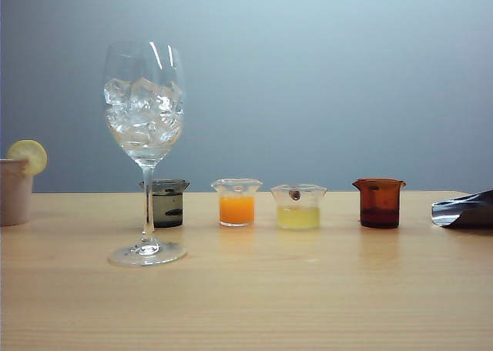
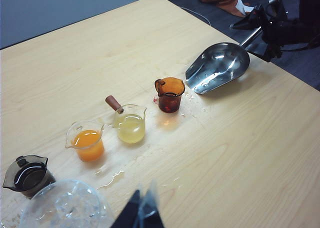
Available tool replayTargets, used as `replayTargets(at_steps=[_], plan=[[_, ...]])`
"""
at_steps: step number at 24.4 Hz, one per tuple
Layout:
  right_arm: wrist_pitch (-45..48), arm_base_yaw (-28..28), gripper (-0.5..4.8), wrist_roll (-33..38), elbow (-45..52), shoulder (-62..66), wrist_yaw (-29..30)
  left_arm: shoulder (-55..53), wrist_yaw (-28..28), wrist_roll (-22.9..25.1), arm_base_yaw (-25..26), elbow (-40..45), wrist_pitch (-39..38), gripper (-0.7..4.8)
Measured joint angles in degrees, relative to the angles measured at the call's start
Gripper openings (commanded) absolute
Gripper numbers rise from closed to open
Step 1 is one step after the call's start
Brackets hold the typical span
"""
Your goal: Pick up the ice scoop on the desk filled with ice cubes, pour the ice into the goblet, and finally put the scoop back on the table.
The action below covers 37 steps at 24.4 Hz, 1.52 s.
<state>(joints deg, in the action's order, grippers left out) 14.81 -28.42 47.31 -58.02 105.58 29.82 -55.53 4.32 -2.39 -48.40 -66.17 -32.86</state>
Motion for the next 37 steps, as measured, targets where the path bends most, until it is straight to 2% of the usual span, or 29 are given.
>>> replayTargets(at_steps=[11, 17, 18, 19, 21, 22, 23, 24, 25, 26, 31, 34, 37], plan=[[-8.0, -4.2, 4.39, -0.5, 0.0, -2.4, 3.9, 0.0, -0.2, -1.1, 0.0, 0.0, 0.0, -0.06], [-11.7, -6.9, 4.13, -1.8, -0.1, -6.1, 4.9, 0.0, -0.2, -1.1, 0.0, 0.0, 0.0, -0.06], [-13.6, -7.2, 3.35, -2.0, -0.1, -6.6, 4.8, 0.0, -0.2, -1.1, 0.0, 0.0, 0.1, -0.06], [-17.6, -7.8, 2.98, -3.1, -0.1, -7.8, 4.9, 0.0, -0.2, -1.1, 0.0, 0.0, 0.1, -0.06], [-23.0, -8.1, 2.86, -7.1, -0.1, -10.2, 4.7, 0.1, -0.2, -1.1, 0.0, 0.0, 0.1, -0.06], [-23.9, -8.1, 2.41, -8.2, -0.1, -11.0, 4.7, 0.1, -0.2, -1.1, 0.0, 0.0, 0.1, -0.06], [-24.8, -8.2, 1.88, -9.0, -0.1, -12.1, 4.7, 0.3, -0.2, -1.1, 0.0, 0.0, 0.1, -0.06], [-25.7, -8.1, 0.72, -9.5, -0.1, -13.2, 4.7, 0.6, -0.2, -1.1, 0.0, 0.0, 0.1, -0.06], [-27.3, -8.2, 0.18, -10.4, -0.1, -15.4, 4.7, 1.4, -0.2, -1.0, 0.0, 0.0, 0.1, -0.06], [-28.0, -8.2, -0.09, -11.0, -0.1, -17.0, 4.7, 2.0, -0.2, -0.6, 0.0, 0.0, 0.3, -0.06], [-31.3, -5.8, -0.08, -15.9, 0.0, -28.5, 4.4, 5.7, -0.4, 6.3, 0.0, 0.0, 1.0, -0.06], [-32.5, -3.0, -0.08, -17.2, 0.2, -34.4, 4.0, 9.6, -0.4, 7.5, 0.0, 0.0, 1.4, -0.06], [-32.8, 0.9, -0.09, -17.5, 0.2, -39.6, 0.5, 13.4, -0.4, 7.7, 0.0, 0.0, 2.0, -0.06]])
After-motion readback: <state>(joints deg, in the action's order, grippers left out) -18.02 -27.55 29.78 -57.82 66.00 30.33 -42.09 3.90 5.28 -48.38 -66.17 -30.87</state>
